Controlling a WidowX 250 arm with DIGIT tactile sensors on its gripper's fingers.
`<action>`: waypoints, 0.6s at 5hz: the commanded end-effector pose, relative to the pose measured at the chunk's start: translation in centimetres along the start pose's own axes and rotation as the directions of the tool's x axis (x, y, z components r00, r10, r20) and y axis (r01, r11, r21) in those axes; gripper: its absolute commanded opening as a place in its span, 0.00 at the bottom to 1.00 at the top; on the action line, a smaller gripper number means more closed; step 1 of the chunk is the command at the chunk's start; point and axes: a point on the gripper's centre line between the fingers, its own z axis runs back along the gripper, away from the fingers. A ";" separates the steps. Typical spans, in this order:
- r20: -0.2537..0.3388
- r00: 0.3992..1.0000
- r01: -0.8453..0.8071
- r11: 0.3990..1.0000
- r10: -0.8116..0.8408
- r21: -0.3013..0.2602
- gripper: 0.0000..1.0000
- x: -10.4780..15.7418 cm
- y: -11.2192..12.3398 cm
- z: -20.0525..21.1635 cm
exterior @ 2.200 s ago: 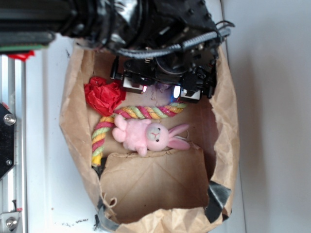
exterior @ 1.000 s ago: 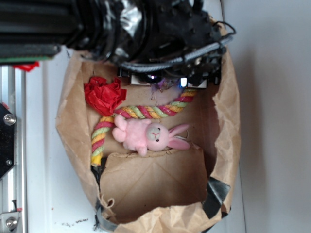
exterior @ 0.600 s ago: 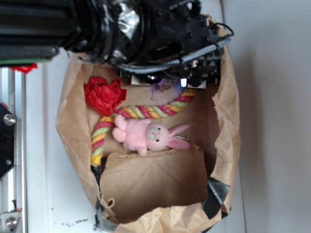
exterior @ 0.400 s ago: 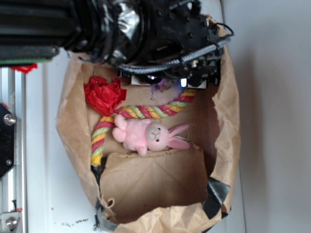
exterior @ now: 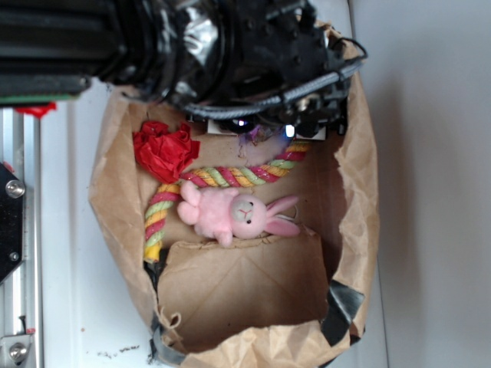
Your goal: Grab the rock.
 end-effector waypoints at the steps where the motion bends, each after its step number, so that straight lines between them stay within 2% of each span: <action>1: 0.078 0.997 0.003 0.999 -0.001 -0.035 1.00 -0.4 0.5 0.0; 2: 0.063 0.998 -0.010 0.999 0.013 -0.047 0.00 -0.1 0.5 0.5; 3: 0.060 0.998 -0.013 0.999 0.016 -0.048 0.00 0.0 0.5 0.6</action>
